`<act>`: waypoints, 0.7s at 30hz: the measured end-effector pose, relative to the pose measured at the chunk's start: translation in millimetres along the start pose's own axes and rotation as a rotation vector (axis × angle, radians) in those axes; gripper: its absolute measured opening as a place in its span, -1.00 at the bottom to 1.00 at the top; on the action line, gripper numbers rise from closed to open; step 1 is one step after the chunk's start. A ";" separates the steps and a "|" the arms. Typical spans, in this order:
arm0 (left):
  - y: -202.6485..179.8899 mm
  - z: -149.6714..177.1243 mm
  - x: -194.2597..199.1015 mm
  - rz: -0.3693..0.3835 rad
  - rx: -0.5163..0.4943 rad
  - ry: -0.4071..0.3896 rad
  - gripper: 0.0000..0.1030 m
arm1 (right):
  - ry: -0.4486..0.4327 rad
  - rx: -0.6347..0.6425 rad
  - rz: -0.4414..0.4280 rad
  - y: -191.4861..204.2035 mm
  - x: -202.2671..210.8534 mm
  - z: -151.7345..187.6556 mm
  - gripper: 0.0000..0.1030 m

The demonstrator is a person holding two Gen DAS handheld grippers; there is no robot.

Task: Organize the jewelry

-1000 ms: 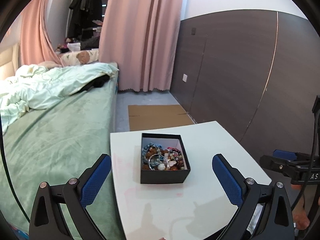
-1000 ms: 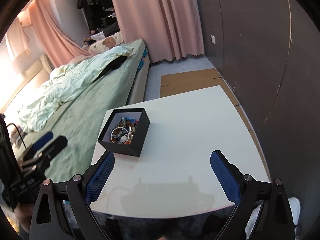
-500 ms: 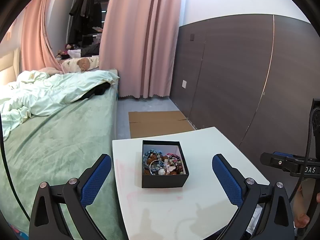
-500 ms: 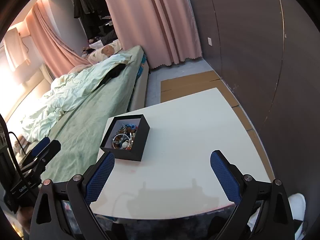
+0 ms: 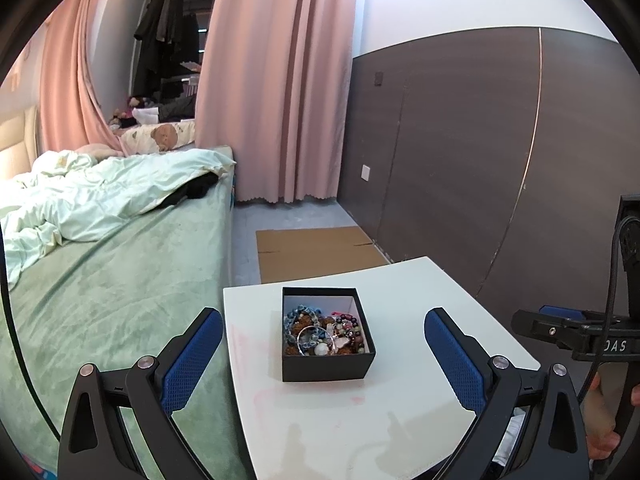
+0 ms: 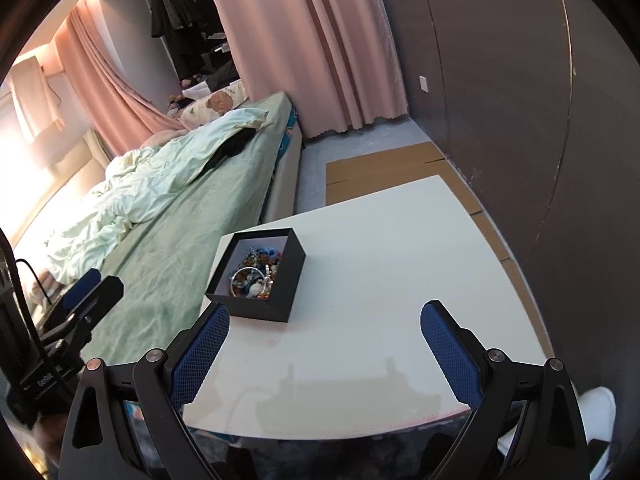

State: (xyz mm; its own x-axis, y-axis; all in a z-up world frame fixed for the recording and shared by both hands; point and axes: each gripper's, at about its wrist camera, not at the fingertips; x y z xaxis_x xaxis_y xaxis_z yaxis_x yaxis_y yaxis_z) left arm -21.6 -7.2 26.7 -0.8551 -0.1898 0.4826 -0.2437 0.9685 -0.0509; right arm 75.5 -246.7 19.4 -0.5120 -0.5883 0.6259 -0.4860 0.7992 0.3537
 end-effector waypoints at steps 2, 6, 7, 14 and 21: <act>-0.5 -0.1 -0.5 0.003 0.001 -0.001 0.96 | 0.004 0.005 0.002 1.2 -0.4 0.2 0.88; -2.1 0.3 -1.5 0.001 -0.006 0.003 0.96 | 0.004 0.009 0.008 1.2 -0.2 -0.7 0.88; -2.1 0.3 -1.6 0.001 -0.006 0.004 0.96 | 0.003 0.013 0.015 1.3 -0.1 -0.8 0.88; -4.1 1.2 -0.5 0.003 -0.014 0.001 0.96 | 0.001 0.018 0.020 1.4 -0.1 -2.0 0.88; -4.3 1.4 -0.7 0.001 -0.015 -0.003 0.96 | -0.002 0.031 0.031 3.0 -1.7 -0.7 0.88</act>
State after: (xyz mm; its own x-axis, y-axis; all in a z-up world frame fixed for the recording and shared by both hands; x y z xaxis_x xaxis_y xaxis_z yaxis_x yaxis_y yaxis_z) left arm -20.6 -11.4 25.4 -0.8566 -0.1895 0.4800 -0.2363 0.9709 -0.0385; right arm 75.3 -243.3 19.9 -0.5283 -0.5639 0.6348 -0.4915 0.8127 0.3129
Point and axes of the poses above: each gripper's, at about its wrist camera, not at the fingertips, and x roughly against the way its jaws point, y to its left, z to its underside, and after that the axes turned 8 degrees about -z, right-handed
